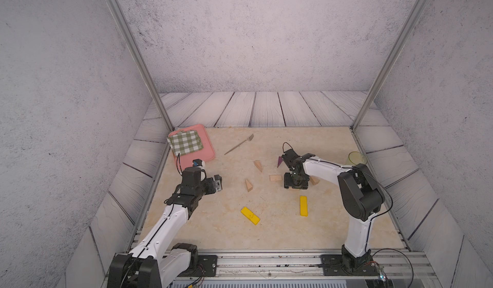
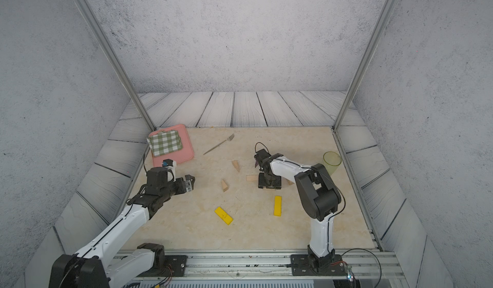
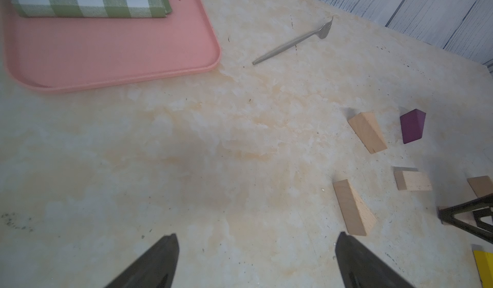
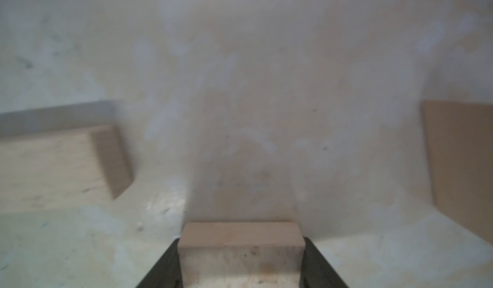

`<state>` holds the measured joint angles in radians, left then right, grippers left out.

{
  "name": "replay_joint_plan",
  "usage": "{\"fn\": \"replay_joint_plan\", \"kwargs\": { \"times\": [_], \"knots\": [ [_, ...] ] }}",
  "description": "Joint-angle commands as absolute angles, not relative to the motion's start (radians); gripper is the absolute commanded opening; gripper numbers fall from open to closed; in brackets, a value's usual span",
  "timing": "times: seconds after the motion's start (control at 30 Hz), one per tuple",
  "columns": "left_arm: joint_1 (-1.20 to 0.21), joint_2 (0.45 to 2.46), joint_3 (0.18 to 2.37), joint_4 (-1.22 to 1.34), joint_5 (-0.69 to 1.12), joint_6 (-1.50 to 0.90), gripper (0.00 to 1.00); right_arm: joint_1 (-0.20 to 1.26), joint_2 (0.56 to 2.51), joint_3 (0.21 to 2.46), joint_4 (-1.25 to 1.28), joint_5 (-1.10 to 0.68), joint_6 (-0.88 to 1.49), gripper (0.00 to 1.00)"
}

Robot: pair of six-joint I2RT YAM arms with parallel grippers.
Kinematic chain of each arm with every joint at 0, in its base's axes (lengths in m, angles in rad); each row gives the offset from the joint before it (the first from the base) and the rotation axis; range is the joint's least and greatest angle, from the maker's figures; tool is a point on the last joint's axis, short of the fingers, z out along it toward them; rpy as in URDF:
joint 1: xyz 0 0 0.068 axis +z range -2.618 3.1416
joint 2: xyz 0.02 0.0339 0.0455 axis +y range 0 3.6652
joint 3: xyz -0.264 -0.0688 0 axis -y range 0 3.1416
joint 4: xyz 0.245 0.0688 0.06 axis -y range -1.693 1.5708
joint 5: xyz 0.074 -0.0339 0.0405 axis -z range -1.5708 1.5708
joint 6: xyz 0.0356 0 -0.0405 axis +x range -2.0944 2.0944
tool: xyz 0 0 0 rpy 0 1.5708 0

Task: Assemble a small pinwheel with building blocks
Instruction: Pick up the building block from the center of the board, then assemble the building block at the center of the board.

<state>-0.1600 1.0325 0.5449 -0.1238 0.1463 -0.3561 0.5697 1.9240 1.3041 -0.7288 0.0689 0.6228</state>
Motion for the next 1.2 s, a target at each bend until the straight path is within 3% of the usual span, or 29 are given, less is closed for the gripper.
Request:
{"fn": "replay_joint_plan", "kwargs": {
  "times": [0.0, 0.37, 1.17],
  "knots": [
    [-0.173, 1.016, 0.537, -0.129, 0.141, -0.348, 0.98, 0.614, 1.988, 1.373, -0.760, 0.059, 0.643, 0.51],
    [-0.178, 1.012, 0.535, -0.128, 0.135, -0.348, 0.98, 0.658, 2.100, 1.504, -0.799, 0.063, 0.652, 0.53],
    [-0.180, 0.997, 0.528, -0.114, 0.133, -0.353, 0.98, 0.681, 2.154, 1.601, -0.860, 0.092, 0.646, 0.59]
  ]
}}
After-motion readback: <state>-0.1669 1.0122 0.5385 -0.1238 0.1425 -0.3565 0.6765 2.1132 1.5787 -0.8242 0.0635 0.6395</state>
